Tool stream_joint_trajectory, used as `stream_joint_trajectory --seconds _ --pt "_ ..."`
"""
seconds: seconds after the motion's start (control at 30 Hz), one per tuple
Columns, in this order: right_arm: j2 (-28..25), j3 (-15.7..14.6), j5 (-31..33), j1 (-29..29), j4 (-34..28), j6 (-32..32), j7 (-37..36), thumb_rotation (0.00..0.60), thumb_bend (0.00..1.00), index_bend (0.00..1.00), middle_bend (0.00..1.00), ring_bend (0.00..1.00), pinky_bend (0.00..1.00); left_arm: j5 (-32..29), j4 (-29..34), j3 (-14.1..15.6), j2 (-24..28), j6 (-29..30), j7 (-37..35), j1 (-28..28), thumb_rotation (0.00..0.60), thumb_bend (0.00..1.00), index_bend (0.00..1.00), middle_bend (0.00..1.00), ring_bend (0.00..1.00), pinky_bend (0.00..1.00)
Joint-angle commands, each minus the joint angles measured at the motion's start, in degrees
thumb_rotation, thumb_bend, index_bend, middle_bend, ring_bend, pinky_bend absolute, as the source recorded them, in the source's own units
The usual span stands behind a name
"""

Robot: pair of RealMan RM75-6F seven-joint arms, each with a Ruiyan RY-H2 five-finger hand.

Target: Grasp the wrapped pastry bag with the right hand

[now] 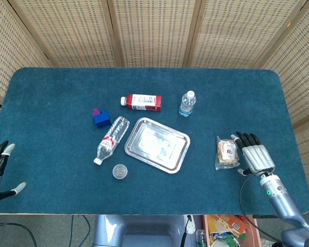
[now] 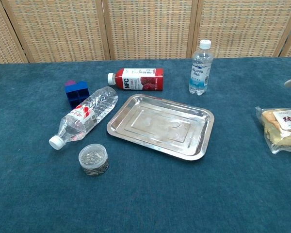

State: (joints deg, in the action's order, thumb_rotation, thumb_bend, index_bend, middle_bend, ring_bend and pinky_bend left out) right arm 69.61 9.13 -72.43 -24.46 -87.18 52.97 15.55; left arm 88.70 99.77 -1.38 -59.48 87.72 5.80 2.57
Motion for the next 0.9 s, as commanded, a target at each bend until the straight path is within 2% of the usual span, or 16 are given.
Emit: stream_joint_trajectory --seconds 0.03,0.23,0.33,0.4,0.47,0.57,0.67,0.9 --pt "3.23 1.04 4.57 -4.06 3.09 -4.27 3.56 0.600 0.00 0.00 0.00 0.00 0.02 -0.93 -0.13 -0.33 -0.41 -0.75 0.84 0.42 0.600 0.00 0.00 0.00 0.00 0.00" --pt "4.82 -0.05 8.36 -7.09 4.11 -7.48 7.01 0.600 0.00 0.00 0.01 0.00 0.15 -2.06 -0.14 -0.57 -0.71 -1.66 1.54 0.82 0.600 0.00 0.00 0.00 0.00 0.00" --pt "5.81 -0.69 11.47 -8.14 4.68 -7.53 10.75 0.600 0.00 0.01 0.07 0.02 0.22 -2.36 -0.13 -0.68 -0.73 -1.76 1.64 0.90 0.600 0.00 0.00 0.00 0.00 0.00" --pt "6.16 -0.95 14.45 -9.10 4.63 -8.24 12.69 0.600 0.00 0.09 0.17 0.09 0.30 -2.70 -0.14 -0.79 -0.71 -1.88 1.51 0.96 0.600 0.00 0.00 0.00 0.00 0.00" --pt "6.88 -1.25 15.79 -9.78 5.18 -7.14 14.74 0.600 0.01 0.22 0.32 0.24 0.42 -2.93 -0.21 -0.82 -0.68 -2.04 1.40 1.02 0.600 0.00 0.00 0.00 0.00 0.00" --pt "7.73 -1.44 16.11 -10.06 5.36 -5.05 15.96 0.600 0.09 0.36 0.45 0.39 0.56 -3.08 -0.26 -0.82 -0.66 -2.15 1.28 1.07 0.600 0.00 0.00 0.00 0.00 0.00" --pt "7.73 -1.36 14.24 -10.10 4.21 -2.59 15.59 0.600 0.14 0.39 0.48 0.41 0.59 -3.22 -0.24 -0.85 -0.60 -2.26 1.18 1.15 0.600 0.00 0.00 0.00 0.00 0.00" --pt "4.90 0.65 7.89 -12.46 -3.11 0.11 14.52 0.600 0.15 0.39 0.50 0.43 0.59 -4.15 -0.23 -1.05 -0.61 -3.38 1.30 1.69 0.600 0.00 0.00 0.00 0.00 0.00"
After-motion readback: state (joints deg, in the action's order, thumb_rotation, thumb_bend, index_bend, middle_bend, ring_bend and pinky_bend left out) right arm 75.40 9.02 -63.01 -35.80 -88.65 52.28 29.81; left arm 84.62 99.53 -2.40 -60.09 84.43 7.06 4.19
